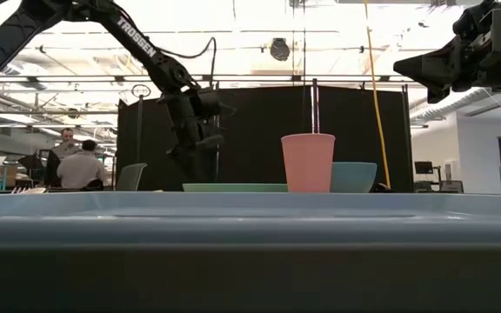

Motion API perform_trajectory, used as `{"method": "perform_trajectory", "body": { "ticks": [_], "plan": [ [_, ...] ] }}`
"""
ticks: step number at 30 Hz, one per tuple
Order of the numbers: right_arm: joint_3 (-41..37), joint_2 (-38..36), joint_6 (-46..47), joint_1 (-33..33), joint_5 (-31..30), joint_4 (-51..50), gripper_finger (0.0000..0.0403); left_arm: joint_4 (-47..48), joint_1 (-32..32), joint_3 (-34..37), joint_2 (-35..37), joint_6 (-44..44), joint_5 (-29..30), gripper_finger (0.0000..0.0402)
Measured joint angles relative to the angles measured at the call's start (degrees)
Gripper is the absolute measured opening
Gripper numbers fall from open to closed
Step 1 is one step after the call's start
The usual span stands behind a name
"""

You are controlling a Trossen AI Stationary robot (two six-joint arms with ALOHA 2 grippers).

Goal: Set up tray
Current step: Put the light blue plate on the blue tray

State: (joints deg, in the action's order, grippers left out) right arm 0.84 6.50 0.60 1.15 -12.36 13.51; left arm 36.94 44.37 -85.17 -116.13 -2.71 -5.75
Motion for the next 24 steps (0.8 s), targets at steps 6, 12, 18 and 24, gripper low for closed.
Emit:
{"method": "perform_trajectory", "body": {
  "ticks": [6,12,18,24],
  "plan": [
    [0.0,0.0,0.0,0.0,0.0,0.0,0.0,-0.7,-0.4,0.1,-2.3,0.3,1.5,0.0352],
    [0.0,0.0,-0.2,0.0,0.1,0.0,0.0,-1.0,-0.4,0.1,-3.8,1.2,1.7,0.0322],
    [0.0,0.0,-1.2,0.0,0.1,0.0,0.0,-1.6,-0.6,-0.1,-5.3,1.3,2.8,0.0243],
    [0.0,0.0,-1.3,0.0,0.1,0.0,0.0,-3.0,-0.6,0.0,-5.0,1.4,2.8,0.0142]
  ]
}}
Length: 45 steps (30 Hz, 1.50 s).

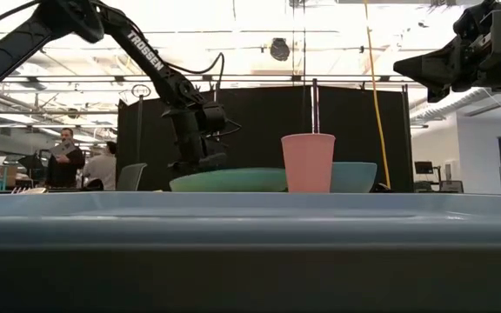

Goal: Set up tray
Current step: Put the light blue plate on the blue tray

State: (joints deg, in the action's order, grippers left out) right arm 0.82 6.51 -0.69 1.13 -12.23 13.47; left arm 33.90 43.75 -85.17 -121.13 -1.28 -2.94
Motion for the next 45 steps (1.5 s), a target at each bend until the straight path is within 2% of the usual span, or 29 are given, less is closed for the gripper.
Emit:
{"method": "perform_trajectory", "body": {
  "ticks": [5,7,15,25,34,40,45],
  "plan": [
    [0.0,0.0,0.0,0.0,0.0,0.0,0.0,-1.2,0.0,0.0,0.3,0.3,0.0,0.0043],
    [0.0,0.0,0.0,0.0,0.0,0.0,0.0,-2.1,0.1,-0.1,0.4,0.6,-0.5,0.0017],
    [0.0,0.0,0.0,0.0,0.0,0.0,0.0,-3.6,0.8,-0.4,1.2,1.6,-5.4,0.0008],
    [0.0,0.0,0.0,0.0,0.2,0.0,0.0,1.5,3.4,-1.7,12.2,0.8,-3.2,0.0006],
    [0.0,0.0,0.2,0.0,0.2,0.0,0.0,8.7,7.4,-1.8,22.5,2.4,-12.1,0.0006],
    [0.0,0.0,0.0,0.0,0.3,0.0,0.0,11.5,3.6,-1.8,29.3,3.2,-16.6,0.0006],
    [0.0,0.0,0.0,0.0,0.3,0.0,0.0,13.0,-4.8,-1.8,35.1,2.2,-15.7,0.0006]
  ]
}}
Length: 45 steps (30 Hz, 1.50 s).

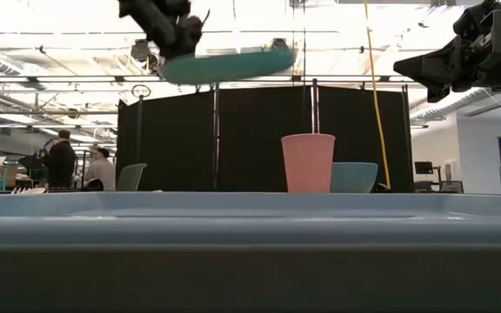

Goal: Set up tray
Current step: Put the light blue plate on the blue tray

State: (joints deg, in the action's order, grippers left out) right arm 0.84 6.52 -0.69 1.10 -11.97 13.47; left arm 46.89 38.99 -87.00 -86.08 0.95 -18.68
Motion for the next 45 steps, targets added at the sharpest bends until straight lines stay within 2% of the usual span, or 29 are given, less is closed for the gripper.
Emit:
{"method": "perform_trajectory", "body": {
  "ticks": [5,11,20,30,45],
  "plan": [
    [0.0,0.0,-0.4,0.0,0.0,0.1,0.0,0.1,-11.9,0.0,1.0,0.4,5.2,0.0006],
    [0.0,0.0,-0.4,0.0,0.0,1.1,0.0,-0.5,-24.2,0.0,-1.4,0.7,12.1,0.0006],
    [0.0,0.0,0.0,0.0,0.0,2.1,0.0,-4.7,-34.7,0.0,-8.5,3.3,14.2,0.0006],
    [0.0,0.0,-0.1,0.0,0.0,2.7,0.0,-12.8,-40.5,-1.1,-18.4,5.8,12.2,0.0006],
    [0.0,0.0,-0.2,0.0,-0.2,3.4,0.0,-10.5,-41.8,-15.7,-34.8,1.1,12.7,0.0006]
  ]
}}
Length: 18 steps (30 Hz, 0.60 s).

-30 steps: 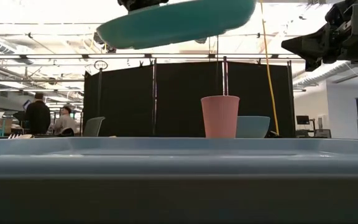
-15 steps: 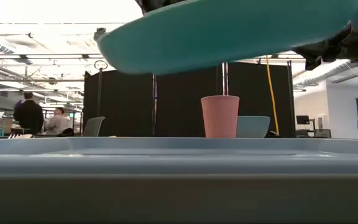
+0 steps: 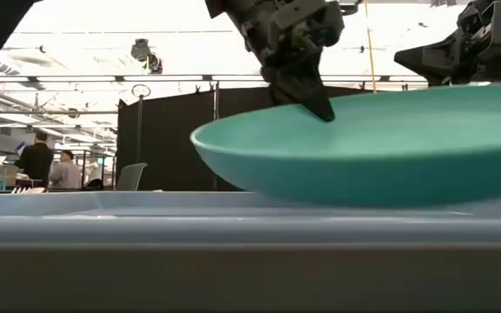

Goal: Set up tray
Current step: Put the light blue plate on the blue tray

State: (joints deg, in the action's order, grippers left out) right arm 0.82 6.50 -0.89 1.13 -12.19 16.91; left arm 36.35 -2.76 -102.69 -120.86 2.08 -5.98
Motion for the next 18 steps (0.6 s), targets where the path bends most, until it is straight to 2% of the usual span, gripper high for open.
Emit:
{"method": "perform_trajectory", "body": {
  "ticks": [10,18],
  "plan": [
    [0.0,0.0,0.0,0.0,0.0,0.0,0.0,2.1,0.8,-6.1,-7.4,-1.6,-0.5,0.0006],
    [0.0,0.0,-0.3,0.0,0.0,-0.2,0.0,1.7,1.2,-5.8,-7.6,-2.0,-0.3,0.0005]
  ]
}}
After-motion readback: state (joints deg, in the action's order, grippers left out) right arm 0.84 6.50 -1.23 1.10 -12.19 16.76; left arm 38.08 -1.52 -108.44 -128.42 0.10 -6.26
